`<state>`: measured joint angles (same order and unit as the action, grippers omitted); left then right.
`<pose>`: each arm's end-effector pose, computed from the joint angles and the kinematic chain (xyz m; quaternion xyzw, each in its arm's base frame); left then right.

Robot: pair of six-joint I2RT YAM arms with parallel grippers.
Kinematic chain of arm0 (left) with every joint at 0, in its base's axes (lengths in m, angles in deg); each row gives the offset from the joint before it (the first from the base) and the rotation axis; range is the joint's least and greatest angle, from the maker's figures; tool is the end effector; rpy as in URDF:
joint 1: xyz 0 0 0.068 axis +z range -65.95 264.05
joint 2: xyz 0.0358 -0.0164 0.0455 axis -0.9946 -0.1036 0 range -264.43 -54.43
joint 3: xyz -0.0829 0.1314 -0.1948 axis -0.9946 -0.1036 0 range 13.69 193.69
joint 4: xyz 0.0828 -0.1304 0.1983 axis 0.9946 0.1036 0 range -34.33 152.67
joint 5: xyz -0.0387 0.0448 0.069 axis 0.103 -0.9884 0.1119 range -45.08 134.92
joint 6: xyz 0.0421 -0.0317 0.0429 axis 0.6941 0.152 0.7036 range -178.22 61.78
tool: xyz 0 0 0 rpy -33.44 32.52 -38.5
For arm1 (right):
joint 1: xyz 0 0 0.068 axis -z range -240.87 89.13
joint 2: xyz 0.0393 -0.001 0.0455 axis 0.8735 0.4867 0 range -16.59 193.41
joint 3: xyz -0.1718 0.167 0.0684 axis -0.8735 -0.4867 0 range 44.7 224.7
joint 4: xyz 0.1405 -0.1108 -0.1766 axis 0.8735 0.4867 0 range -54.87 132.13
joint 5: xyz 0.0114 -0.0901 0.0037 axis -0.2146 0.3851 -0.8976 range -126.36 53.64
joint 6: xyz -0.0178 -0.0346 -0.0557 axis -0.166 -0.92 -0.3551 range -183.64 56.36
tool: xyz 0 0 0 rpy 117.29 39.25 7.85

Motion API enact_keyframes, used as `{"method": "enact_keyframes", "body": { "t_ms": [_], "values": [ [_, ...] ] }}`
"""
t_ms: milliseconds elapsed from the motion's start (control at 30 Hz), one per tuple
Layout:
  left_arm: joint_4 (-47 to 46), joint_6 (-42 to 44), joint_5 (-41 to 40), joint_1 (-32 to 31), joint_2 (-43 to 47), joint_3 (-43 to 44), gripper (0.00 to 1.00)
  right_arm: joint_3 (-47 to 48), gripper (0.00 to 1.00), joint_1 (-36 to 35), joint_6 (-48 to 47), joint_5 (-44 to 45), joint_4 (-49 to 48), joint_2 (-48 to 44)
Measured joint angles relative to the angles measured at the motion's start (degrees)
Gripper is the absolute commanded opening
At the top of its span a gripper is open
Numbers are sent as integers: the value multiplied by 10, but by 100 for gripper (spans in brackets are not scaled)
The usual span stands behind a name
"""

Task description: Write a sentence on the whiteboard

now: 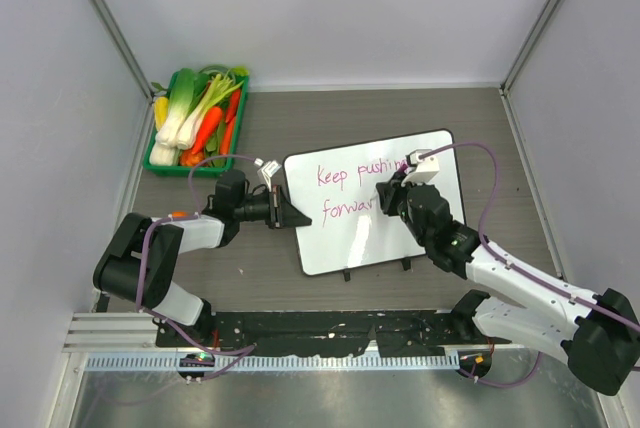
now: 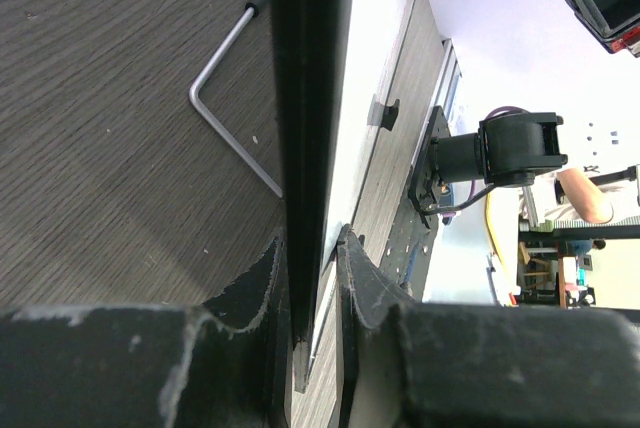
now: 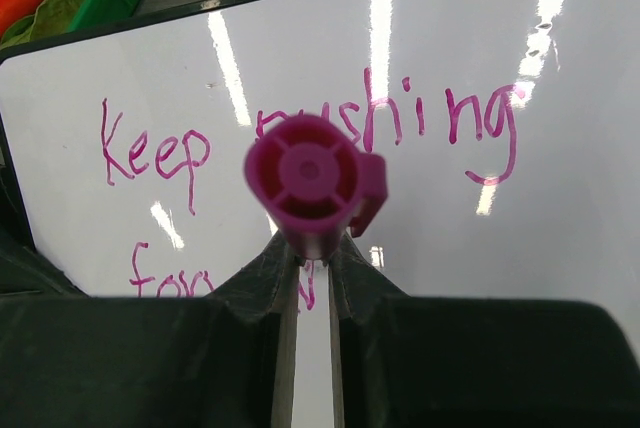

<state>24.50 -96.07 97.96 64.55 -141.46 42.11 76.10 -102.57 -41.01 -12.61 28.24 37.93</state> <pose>0.2453 -0.1331 0.1348 0.1070 0.7918 -0.5577 0.2246 0.1931 0.1425 0.2371 -0.0079 0.7924 0.1734 0.5848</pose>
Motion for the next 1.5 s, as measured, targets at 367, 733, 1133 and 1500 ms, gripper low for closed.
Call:
{"method": "enact_keyframes", "body": {
  "t_ms": [367, 733, 1133, 1500],
  "values": [
    [1, 0, 0, 0, 0, 1, 0, 0, 1, 6, 1, 0, 0, -1],
    [1, 0, 0, 0, 0, 1, 0, -5, 1, 9, 2, -11, 2, -10],
    [1, 1, 0, 0, 0, 1, 0, -4, 1, 10, 2, -13, 25, -42],
    [1, 2, 0, 0, 0, 1, 0, -6, 1, 10, 0, 2, 27, -33]
  ]
}}
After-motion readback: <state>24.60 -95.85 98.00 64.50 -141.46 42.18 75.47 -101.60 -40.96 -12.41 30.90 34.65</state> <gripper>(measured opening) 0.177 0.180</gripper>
